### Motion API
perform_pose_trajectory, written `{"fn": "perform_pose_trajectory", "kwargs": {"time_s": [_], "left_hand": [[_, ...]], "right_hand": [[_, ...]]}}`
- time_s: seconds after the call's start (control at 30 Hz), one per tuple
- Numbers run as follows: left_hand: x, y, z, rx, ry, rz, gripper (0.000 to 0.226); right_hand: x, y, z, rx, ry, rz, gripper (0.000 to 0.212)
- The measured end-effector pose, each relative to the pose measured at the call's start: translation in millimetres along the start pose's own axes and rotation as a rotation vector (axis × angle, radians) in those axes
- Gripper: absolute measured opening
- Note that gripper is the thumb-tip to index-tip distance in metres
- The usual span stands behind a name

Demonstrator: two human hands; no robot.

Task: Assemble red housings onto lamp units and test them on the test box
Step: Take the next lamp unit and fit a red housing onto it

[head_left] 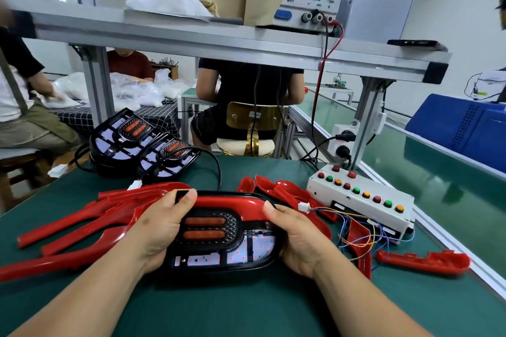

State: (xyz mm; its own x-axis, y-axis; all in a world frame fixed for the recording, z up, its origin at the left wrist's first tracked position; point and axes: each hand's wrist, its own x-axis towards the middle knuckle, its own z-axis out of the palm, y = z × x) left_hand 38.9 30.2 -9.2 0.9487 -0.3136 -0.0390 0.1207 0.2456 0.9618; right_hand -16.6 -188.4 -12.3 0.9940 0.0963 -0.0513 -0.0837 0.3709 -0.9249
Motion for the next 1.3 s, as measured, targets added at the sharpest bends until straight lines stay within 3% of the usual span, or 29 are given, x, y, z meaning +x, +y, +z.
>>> {"fn": "perform_pose_trajectory", "kwargs": {"time_s": [0.17,0.3,0.4,0.53,0.57,0.6,0.73,0.83,0.93,1.1,1.2,1.3], "left_hand": [[2,1,-5,-0.037,-0.006,-0.072,0.047],[5,0,-8,0.070,0.030,-0.052,0.055],[3,-1,-5,0.096,0.073,0.001,0.043],[2,-1,-4,0.081,0.122,0.015,0.033],[1,0,-4,0.071,0.126,0.009,0.034],[0,0,-5,0.051,0.126,0.001,0.036],[-5,4,-8,0.001,0.054,-0.029,0.039],[-13,6,-9,0.068,-0.022,-0.053,0.027],[-15,9,-16,0.202,-0.050,-0.062,0.024],[-17,13,-32,0.710,0.020,-0.130,0.040],[-22,14,-28,0.677,-0.039,-0.196,0.043],[-19,10,-24,0.572,-0.001,-0.174,0.062]], "right_hand": [[-3,-10,2,-0.098,0.111,0.028,0.068],[-12,-44,-22,-0.522,0.534,-0.196,0.043],[-28,-71,-51,-0.925,0.637,-0.339,0.029],[-31,-69,-53,-1.715,0.438,0.018,0.017],[-29,-66,-49,-1.812,0.424,0.101,0.010],[-28,-61,-47,-1.865,0.425,0.162,0.016],[-21,-48,-45,-1.932,0.482,0.162,0.024],[-19,-48,-47,-1.854,0.513,0.069,0.030],[-20,-55,-47,-1.701,0.531,-0.144,0.030],[-18,-56,-43,-1.277,0.643,-0.601,0.017],[-16,-55,-44,-1.101,0.845,-0.805,0.009],[-18,-55,-51,-0.922,0.942,-0.828,0.011]]}}
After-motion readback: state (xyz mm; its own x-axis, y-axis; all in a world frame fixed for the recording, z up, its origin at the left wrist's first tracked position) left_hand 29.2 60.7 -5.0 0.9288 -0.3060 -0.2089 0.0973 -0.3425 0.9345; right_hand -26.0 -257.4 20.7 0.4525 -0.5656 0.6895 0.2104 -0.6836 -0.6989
